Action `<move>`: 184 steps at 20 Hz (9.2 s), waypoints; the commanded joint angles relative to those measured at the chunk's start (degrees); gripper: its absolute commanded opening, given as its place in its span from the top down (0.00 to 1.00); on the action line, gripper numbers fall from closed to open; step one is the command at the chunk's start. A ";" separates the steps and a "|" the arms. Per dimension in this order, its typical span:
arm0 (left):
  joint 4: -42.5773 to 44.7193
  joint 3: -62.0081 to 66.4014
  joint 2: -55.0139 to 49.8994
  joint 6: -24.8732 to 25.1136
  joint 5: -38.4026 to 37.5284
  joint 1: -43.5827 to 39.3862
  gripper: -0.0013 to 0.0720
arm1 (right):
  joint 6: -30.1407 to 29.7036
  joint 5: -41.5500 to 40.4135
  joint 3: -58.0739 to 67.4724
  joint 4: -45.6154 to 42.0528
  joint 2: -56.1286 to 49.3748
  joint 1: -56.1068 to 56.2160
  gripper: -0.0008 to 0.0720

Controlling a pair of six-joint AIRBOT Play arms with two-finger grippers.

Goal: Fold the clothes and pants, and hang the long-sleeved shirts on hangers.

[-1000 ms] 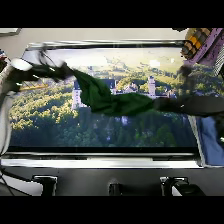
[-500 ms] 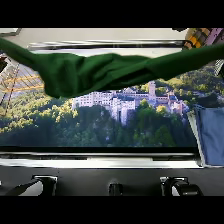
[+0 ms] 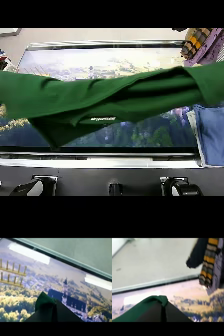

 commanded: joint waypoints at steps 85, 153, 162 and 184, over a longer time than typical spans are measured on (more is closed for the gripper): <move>-8.00 -27.04 3.26 10.64 30.53 -1.01 0.96 | 3.37 19.96 -3.74 6.67 -9.77 24.52 0.95; -19.54 -60.85 -14.56 16.57 9.27 2.16 0.45 | -23.91 -2.40 -46.51 36.20 -42.27 -11.67 0.95; -30.86 -75.43 -15.43 16.79 26.80 -17.20 0.45 | -21.94 -5.57 -46.51 35.80 -31.87 -11.67 0.95; -33.92 -61.61 -13.27 17.73 31.45 -13.49 0.97 | -25.64 -1.22 -40.85 41.75 -14.80 -11.67 0.95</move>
